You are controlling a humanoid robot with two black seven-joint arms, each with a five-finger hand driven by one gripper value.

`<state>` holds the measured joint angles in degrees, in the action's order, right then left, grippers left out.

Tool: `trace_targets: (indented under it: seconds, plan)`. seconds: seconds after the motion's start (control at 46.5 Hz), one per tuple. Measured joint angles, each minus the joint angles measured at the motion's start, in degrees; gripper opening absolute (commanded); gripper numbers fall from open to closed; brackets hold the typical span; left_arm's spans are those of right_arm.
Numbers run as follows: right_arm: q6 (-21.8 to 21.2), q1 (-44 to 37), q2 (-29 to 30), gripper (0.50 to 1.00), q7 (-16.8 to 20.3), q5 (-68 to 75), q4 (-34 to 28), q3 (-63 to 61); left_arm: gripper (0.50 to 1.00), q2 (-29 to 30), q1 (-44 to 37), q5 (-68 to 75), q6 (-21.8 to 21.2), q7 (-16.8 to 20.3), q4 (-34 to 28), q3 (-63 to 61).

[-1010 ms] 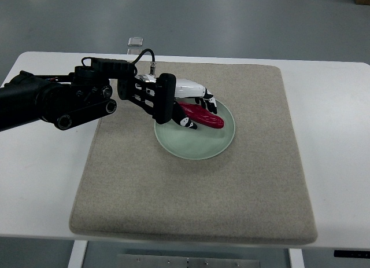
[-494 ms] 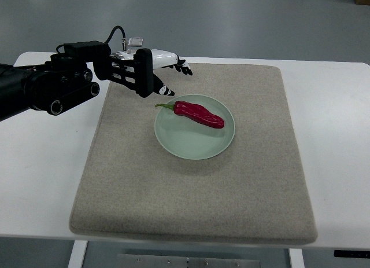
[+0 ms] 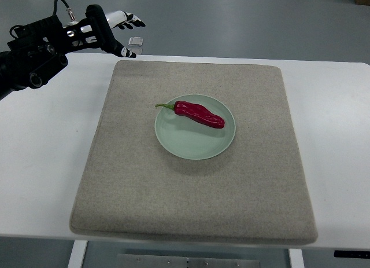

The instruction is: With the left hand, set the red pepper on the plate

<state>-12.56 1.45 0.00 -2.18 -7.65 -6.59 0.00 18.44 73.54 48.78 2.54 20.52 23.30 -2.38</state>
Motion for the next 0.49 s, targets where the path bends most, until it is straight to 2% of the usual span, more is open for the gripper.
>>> trace_targets:
  seconds: [0.387,0.408,0.451,0.494]
  plan:
    - [0.0,0.0,0.0,0.928,0.0,0.0,0.0,0.0,0.883,0.6,-0.3,-35.0,0.2,-0.4,-1.4,3.9]
    - [0.0,0.0,0.0,0.93,0.0,0.0,0.0,0.0,0.889,0.5,-0.7,-36.3,0.2,-0.3,-1.5,4.6]
    - [0.0,0.0,0.0,0.928,0.0,0.0,0.0,0.0,0.94,0.4,-1.8,-38.6,0.2,-0.2,-1.5,6.4]
    - [0.0,0.0,0.0,0.93,0.0,0.0,0.0,0.0,0.956,0.2,-3.1,-40.8,0.1,-0.2,-1.9,9.2]
